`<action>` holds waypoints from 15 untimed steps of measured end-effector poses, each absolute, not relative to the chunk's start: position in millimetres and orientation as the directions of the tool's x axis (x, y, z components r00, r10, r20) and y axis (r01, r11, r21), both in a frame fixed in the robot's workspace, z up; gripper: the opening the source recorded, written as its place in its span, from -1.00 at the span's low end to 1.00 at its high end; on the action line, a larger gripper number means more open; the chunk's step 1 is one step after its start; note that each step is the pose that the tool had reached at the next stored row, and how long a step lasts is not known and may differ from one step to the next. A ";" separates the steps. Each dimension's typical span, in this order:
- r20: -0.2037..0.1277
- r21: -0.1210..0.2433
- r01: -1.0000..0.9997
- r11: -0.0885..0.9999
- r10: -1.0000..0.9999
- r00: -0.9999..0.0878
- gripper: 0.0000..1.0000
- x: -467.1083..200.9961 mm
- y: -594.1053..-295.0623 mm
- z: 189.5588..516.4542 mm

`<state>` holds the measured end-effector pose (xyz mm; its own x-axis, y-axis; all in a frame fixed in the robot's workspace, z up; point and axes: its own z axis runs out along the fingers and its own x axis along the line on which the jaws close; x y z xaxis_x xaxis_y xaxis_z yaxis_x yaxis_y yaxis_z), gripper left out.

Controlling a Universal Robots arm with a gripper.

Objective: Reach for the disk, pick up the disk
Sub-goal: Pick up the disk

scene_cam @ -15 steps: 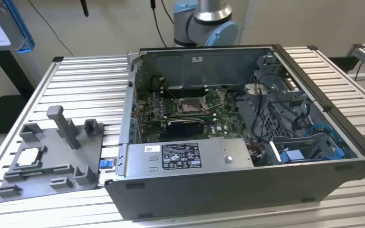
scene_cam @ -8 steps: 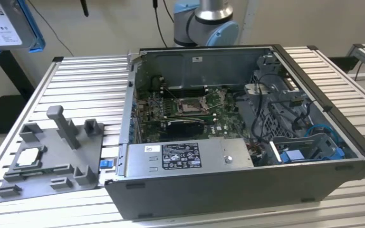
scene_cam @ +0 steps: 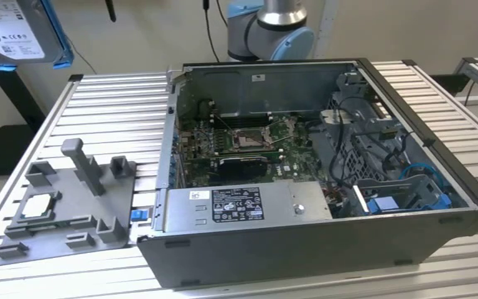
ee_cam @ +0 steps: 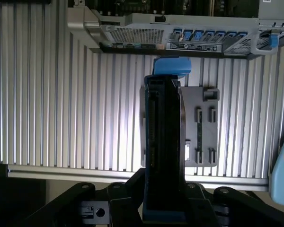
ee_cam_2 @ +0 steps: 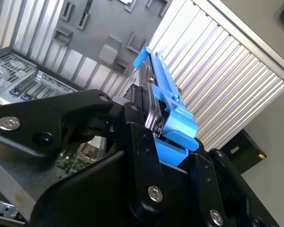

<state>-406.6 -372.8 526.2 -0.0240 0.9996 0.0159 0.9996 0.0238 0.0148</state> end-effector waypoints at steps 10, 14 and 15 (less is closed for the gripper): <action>0.016 0.015 1.000 0.024 1.000 -0.024 -1.00 -378.1 -372.8 526.2; 0.016 0.015 1.000 0.024 1.000 -0.024 -1.00 -371.9 -372.8 526.2; 0.016 0.015 1.000 0.024 1.000 -0.024 -1.00 -371.5 -372.8 526.2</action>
<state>-371.5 -372.8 526.2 -0.0240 0.9996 0.0159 0.9996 0.0238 0.0147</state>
